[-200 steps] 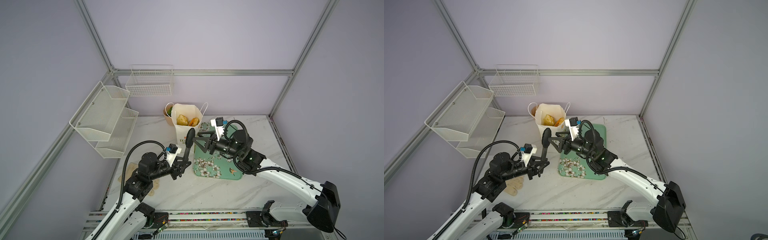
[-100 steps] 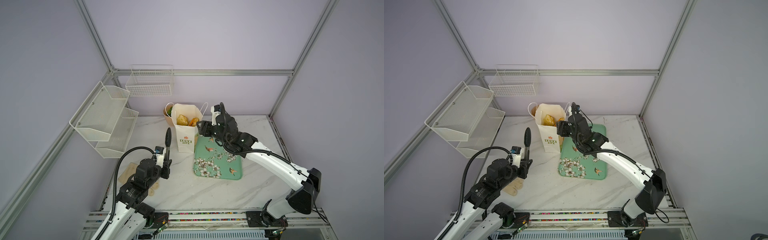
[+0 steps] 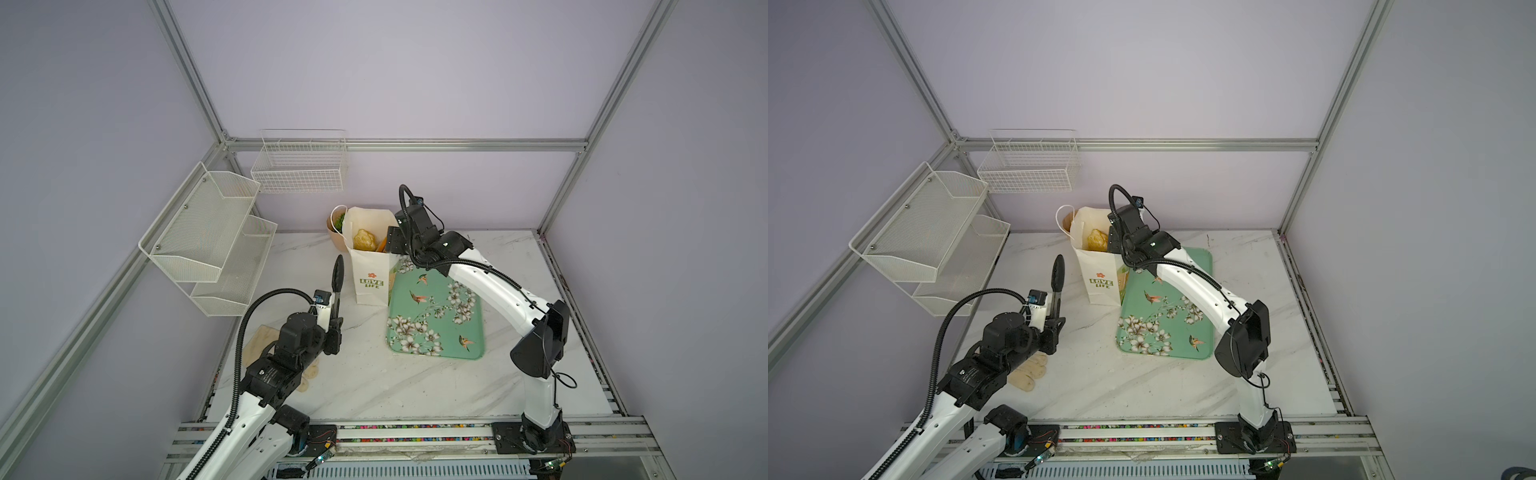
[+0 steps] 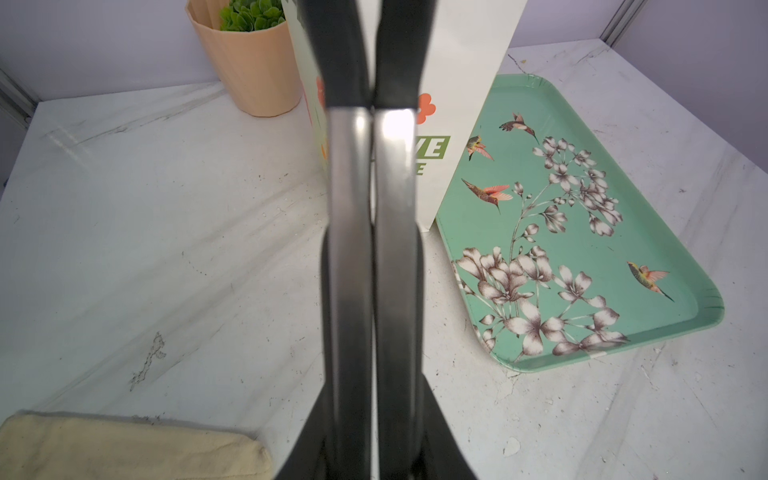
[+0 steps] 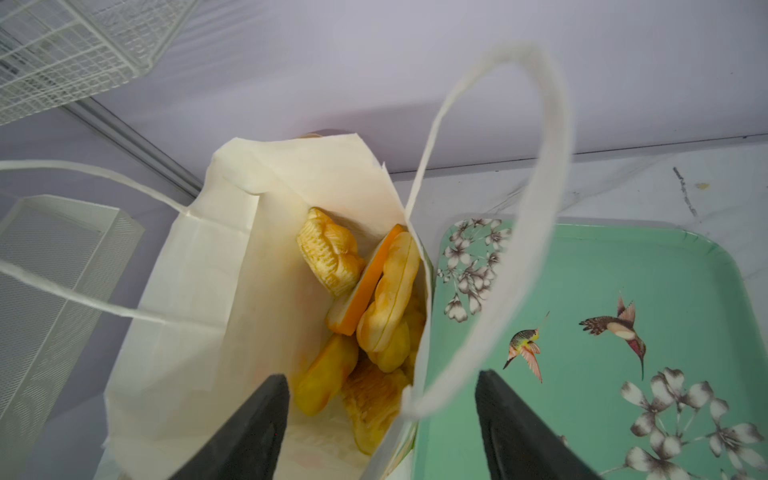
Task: Take the fake bread out of the paper bag
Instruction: 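Grasp the paper bag handle with the right gripper while the left holds the tongs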
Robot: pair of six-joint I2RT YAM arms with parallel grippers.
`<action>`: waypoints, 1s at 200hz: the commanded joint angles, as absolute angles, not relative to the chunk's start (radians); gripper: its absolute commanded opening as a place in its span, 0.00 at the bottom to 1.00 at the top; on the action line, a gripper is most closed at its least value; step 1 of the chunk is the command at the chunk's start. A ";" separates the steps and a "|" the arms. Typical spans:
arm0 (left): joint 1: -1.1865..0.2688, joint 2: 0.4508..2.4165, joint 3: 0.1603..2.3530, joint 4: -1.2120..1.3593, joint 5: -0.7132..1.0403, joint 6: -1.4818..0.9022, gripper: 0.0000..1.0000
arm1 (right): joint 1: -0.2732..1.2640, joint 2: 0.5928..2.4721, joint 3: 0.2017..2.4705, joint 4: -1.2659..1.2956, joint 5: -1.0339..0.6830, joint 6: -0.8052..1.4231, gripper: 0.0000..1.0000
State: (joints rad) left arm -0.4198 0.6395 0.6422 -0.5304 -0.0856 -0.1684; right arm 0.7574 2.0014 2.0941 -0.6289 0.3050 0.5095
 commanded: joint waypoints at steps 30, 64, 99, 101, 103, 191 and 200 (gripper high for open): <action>-0.417 0.612 0.662 -0.428 -0.084 -0.129 0.00 | 0.720 2.076 2.224 -0.712 0.299 0.485 0.72; -0.417 0.583 0.658 -0.440 -0.102 -0.126 0.00 | 0.716 2.103 2.242 -0.712 0.263 0.483 0.60; -0.417 0.543 0.651 -0.470 -0.135 -0.108 0.00 | 0.712 2.136 2.256 -0.724 0.248 0.498 0.50; -0.417 0.541 0.650 -0.469 -0.136 -0.109 0.00 | 0.711 2.139 2.258 -0.725 0.247 0.499 0.49; -0.417 0.541 0.648 -0.469 -0.136 -0.109 0.00 | 0.710 2.140 2.259 -0.727 0.246 0.500 0.48; -0.416 0.559 0.659 -0.475 -0.131 -0.100 0.00 | 0.710 2.122 2.332 -0.709 0.262 0.364 0.00; -0.416 0.554 0.657 -0.475 -0.136 -0.099 0.00 | 0.710 2.123 2.346 -0.703 0.256 0.348 0.00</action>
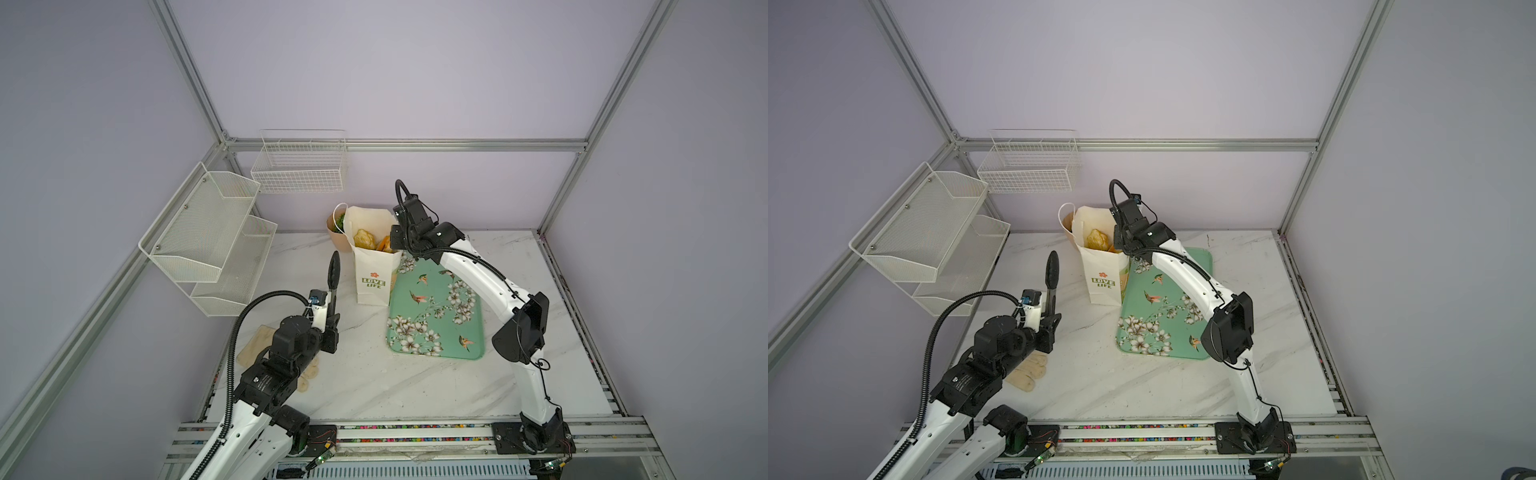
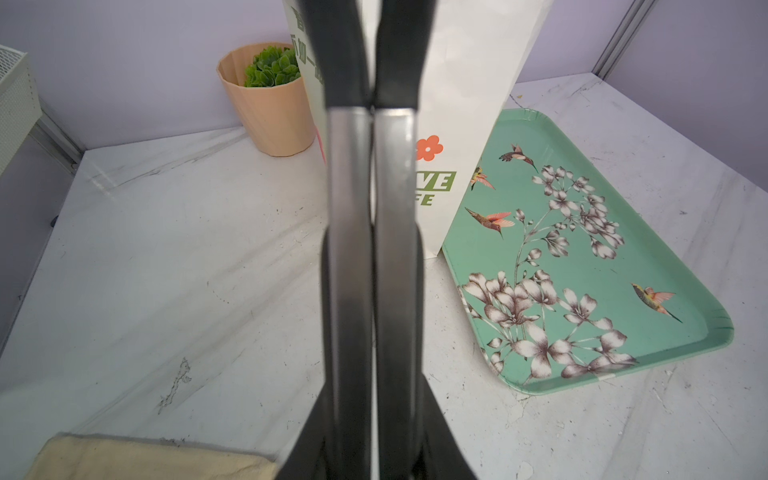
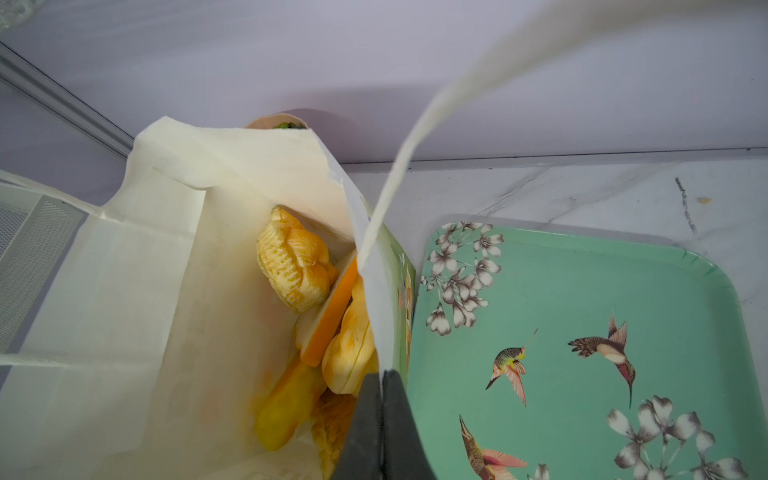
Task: Take the fake bread out of the paper bag
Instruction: 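Grasp the paper bag handle with the right gripper while the left holds the tongs, then lift the paper bag by its handle with the right gripper beside the tray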
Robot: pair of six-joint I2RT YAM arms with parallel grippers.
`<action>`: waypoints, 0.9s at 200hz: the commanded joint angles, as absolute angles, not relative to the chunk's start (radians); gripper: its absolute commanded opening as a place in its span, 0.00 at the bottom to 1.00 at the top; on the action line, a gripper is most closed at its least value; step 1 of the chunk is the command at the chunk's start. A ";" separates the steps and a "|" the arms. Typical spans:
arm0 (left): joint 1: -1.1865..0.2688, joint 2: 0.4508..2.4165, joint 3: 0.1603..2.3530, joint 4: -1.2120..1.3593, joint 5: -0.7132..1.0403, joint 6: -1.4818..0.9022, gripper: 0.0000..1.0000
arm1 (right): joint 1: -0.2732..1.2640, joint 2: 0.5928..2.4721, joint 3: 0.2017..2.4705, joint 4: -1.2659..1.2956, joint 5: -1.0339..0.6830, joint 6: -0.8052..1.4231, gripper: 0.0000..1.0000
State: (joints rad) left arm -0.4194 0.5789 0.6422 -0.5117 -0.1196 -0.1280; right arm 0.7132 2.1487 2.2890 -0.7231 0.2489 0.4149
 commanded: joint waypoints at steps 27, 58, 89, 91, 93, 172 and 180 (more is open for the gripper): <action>-0.416 0.553 0.655 -0.479 -0.150 -0.097 0.00 | 0.710 2.116 2.381 -0.671 0.214 0.304 0.00; -0.416 0.557 0.657 -0.483 -0.158 -0.092 0.00 | 0.710 2.063 2.359 -0.581 0.145 0.270 0.00; -0.416 0.560 0.658 -0.485 -0.168 -0.092 0.00 | 0.710 1.999 2.333 -0.513 0.124 0.232 0.00; -0.416 0.559 0.658 -0.485 -0.169 -0.092 0.00 | 0.710 1.996 2.333 -0.512 0.125 0.232 0.00; -0.415 0.559 0.658 -0.485 -0.169 -0.092 0.00 | 0.710 1.993 2.334 -0.511 0.127 0.232 0.00; -0.415 0.574 0.659 -0.485 -0.163 -0.091 0.00 | 0.707 1.879 2.386 -0.616 0.286 0.032 0.00; -0.415 0.576 0.660 -0.485 -0.162 -0.091 0.00 | 0.705 1.866 2.386 -0.634 0.321 0.003 0.00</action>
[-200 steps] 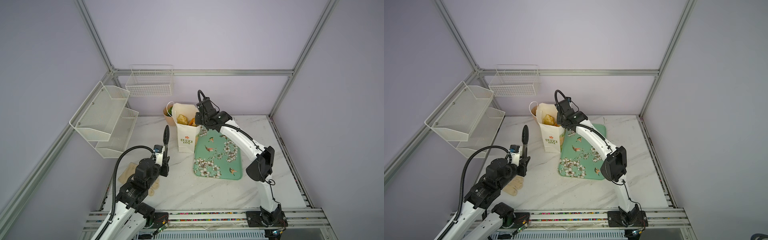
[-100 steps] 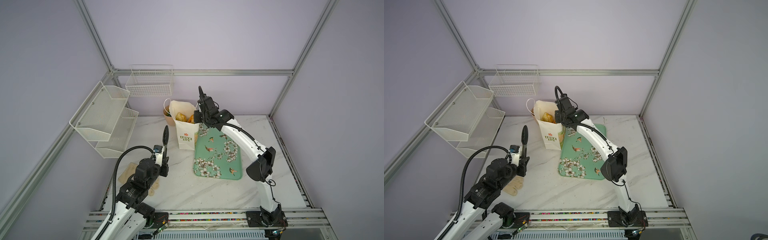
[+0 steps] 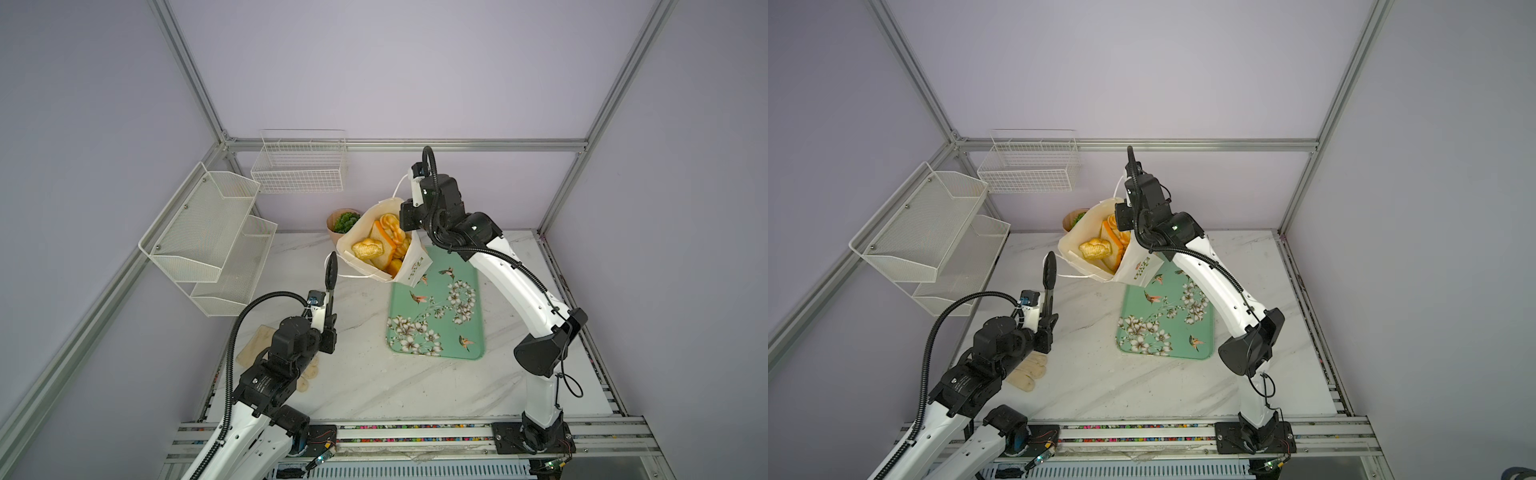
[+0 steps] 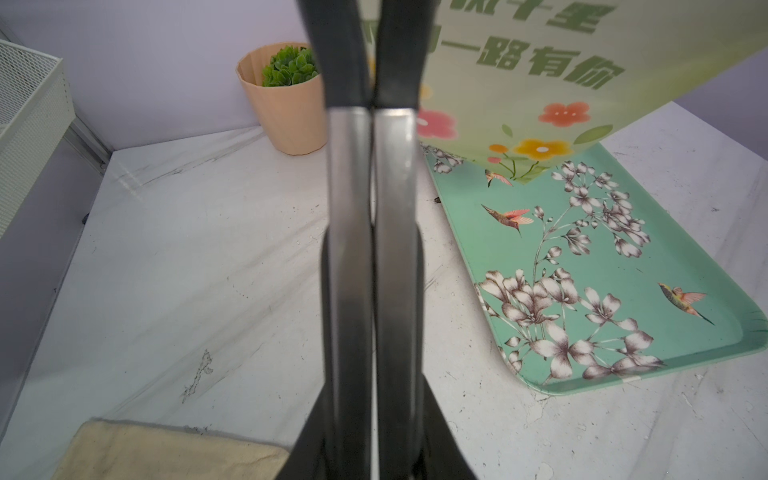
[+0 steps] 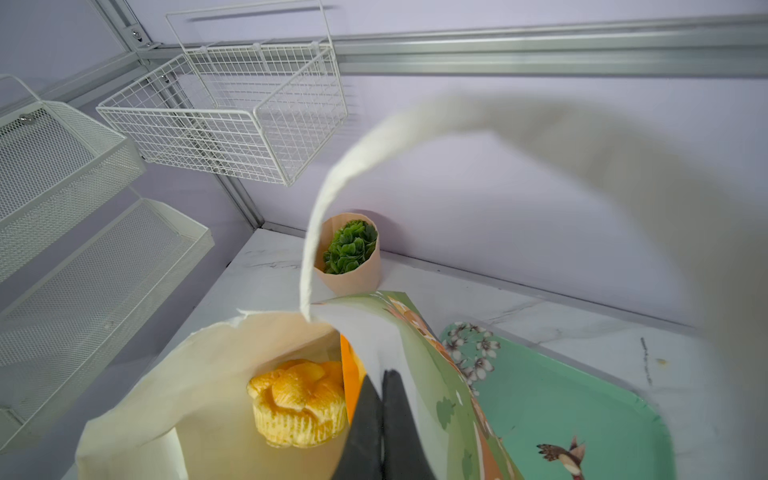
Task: Take the fake bread out of the paper bag
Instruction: 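Lift the paper bag by its handle with the right gripper beside the tray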
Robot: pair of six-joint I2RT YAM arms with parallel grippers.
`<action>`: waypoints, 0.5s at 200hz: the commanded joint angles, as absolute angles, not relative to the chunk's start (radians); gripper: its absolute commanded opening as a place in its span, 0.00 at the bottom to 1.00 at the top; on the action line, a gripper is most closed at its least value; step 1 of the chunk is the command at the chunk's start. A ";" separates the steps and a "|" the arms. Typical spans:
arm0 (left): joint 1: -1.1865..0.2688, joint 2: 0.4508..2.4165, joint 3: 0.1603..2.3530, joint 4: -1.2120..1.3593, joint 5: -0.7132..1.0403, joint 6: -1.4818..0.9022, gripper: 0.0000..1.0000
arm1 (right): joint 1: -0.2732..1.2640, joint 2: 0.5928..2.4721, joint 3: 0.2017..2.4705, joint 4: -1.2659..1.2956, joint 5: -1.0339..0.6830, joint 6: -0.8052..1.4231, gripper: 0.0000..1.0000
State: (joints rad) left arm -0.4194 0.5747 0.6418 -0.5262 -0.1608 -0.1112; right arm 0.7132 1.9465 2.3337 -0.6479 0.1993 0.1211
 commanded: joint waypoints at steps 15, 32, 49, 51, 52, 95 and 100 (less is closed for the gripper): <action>-0.414 0.582 0.660 -0.485 -0.155 -0.091 0.00 | 0.691 1.829 2.367 -0.674 0.406 -0.044 0.00; -0.415 0.590 0.660 -0.479 -0.124 -0.070 0.00 | 0.646 1.776 2.325 -0.709 0.455 -0.068 0.00; -0.416 0.603 0.661 -0.470 -0.092 -0.069 0.00 | 0.594 1.703 2.255 -0.712 0.473 -0.089 0.00; -0.415 0.605 0.661 -0.469 -0.089 -0.068 0.00 | 0.588 1.694 2.244 -0.711 0.474 -0.090 0.00; -0.415 0.605 0.661 -0.468 -0.086 -0.068 0.00 | 0.585 1.690 2.241 -0.711 0.475 -0.092 0.00; -0.415 0.659 0.664 -0.425 0.000 -0.082 0.00 | 0.489 1.509 2.028 -0.711 0.569 -0.149 0.00; -0.416 0.665 0.664 -0.420 0.009 -0.085 0.00 | 0.476 1.489 2.000 -0.710 0.578 -0.152 0.00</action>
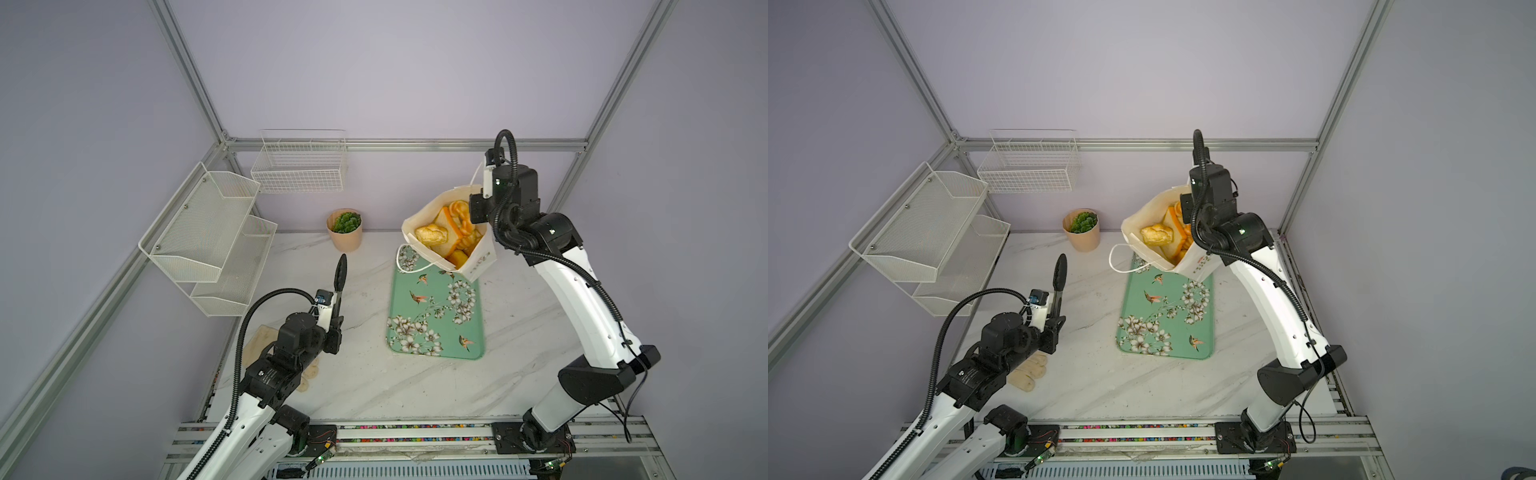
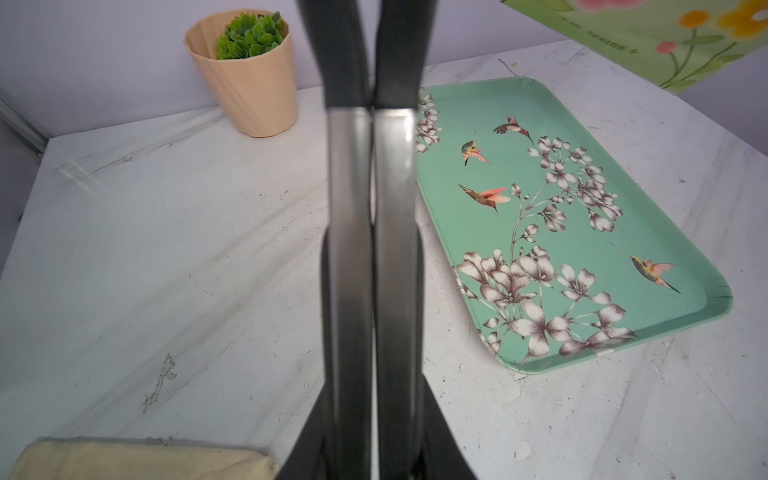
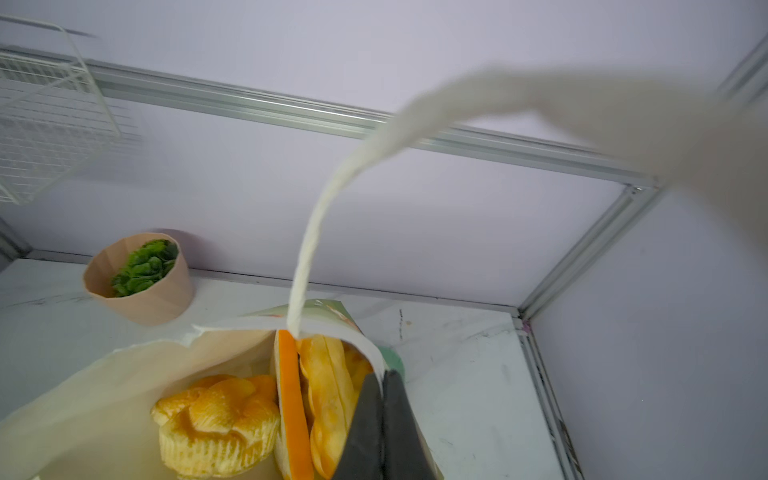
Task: Take the fake bread out of the paper bag
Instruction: 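Lift the paper bag by its handle with the right gripper beside the tray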
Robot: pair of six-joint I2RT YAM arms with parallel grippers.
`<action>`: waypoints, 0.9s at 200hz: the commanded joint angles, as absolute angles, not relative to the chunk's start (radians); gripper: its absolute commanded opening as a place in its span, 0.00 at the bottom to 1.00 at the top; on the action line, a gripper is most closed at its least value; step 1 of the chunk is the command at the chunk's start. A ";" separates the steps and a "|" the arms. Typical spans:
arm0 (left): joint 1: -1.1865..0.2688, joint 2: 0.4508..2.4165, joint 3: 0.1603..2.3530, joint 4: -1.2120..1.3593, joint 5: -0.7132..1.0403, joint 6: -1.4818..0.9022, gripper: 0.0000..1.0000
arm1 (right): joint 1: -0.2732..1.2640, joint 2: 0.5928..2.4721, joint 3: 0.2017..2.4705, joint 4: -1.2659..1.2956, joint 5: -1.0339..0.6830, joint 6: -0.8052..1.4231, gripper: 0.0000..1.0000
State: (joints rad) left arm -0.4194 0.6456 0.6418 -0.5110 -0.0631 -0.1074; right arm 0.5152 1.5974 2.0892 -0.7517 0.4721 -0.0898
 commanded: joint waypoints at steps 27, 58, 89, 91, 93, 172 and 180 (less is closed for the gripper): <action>-0.416 0.713 0.673 -0.397 0.048 -0.109 0.00 | 0.404 1.397 1.855 -0.709 0.618 -0.155 0.00; -0.415 0.761 0.675 -0.373 0.086 -0.136 0.00 | 0.314 1.329 1.730 -0.704 0.619 -0.154 0.00; -0.418 0.787 0.678 -0.361 0.113 -0.148 0.00 | 0.281 1.296 1.636 -0.687 0.591 -0.150 0.00; -0.419 0.788 0.678 -0.360 0.116 -0.148 0.00 | 0.281 1.293 1.629 -0.685 0.587 -0.150 0.00; -0.419 0.788 0.679 -0.360 0.118 -0.147 0.00 | 0.282 1.291 1.620 -0.683 0.581 -0.149 0.00; -0.432 0.815 0.718 -0.362 0.170 -0.140 0.00 | 0.281 1.112 1.285 -0.647 0.440 -0.048 0.00; -0.435 0.824 0.732 -0.363 0.179 -0.136 0.00 | 0.282 1.093 1.266 -0.646 0.427 -0.049 0.00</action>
State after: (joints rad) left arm -0.4236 0.8116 0.6422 -0.4267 0.1310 -0.1459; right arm 0.2821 1.1671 1.2942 -0.7139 0.4755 -0.0792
